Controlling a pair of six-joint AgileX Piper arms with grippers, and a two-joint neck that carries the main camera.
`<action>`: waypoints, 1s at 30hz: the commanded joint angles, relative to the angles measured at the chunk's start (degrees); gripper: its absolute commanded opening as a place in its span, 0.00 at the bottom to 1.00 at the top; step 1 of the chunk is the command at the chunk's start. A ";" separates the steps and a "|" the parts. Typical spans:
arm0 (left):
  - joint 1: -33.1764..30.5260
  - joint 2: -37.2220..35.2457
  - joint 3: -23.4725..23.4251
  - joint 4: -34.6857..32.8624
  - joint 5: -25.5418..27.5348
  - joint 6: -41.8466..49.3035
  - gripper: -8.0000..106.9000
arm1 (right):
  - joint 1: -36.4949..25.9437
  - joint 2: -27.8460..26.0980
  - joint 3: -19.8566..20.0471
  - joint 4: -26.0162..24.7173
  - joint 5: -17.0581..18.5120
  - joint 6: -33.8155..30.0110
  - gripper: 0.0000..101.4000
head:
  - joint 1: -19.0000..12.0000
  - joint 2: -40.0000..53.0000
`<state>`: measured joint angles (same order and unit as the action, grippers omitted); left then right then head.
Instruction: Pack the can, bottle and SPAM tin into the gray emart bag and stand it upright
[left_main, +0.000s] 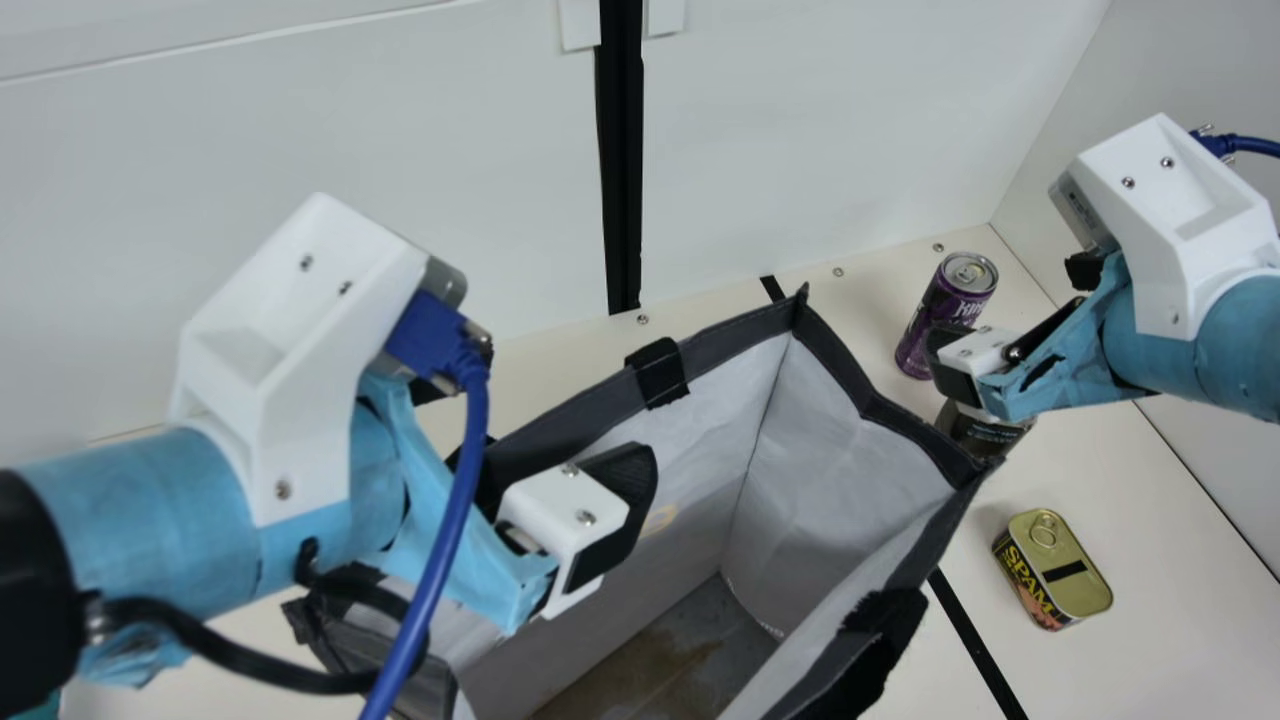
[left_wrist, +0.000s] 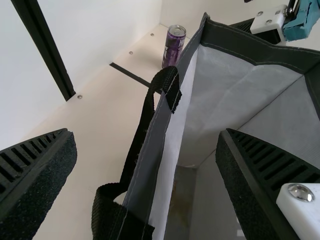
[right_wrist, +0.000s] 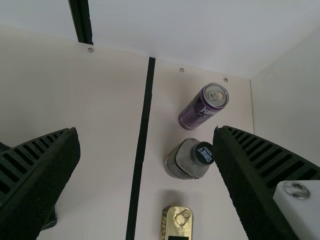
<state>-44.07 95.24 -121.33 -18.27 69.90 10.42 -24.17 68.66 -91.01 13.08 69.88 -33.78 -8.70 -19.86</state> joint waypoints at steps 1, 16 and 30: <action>-0.03 0.35 0.09 -0.46 0.00 0.08 0.85 | 0.00 0.00 0.00 0.00 0.00 0.00 0.94 | -1.30 -0.14; -1.46 2.32 2.57 -1.67 0.00 0.80 0.85 | 0.00 0.00 0.00 0.00 0.00 0.00 0.94 | -1.30 -0.14; -1.90 2.09 3.89 -0.29 0.00 -0.18 0.10 | 0.00 0.00 0.00 0.00 0.00 0.00 0.94 | -1.30 -0.14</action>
<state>-45.94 97.39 -117.45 -18.99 69.90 10.48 -24.17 68.66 -91.01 13.08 69.88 -33.78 -8.61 -19.86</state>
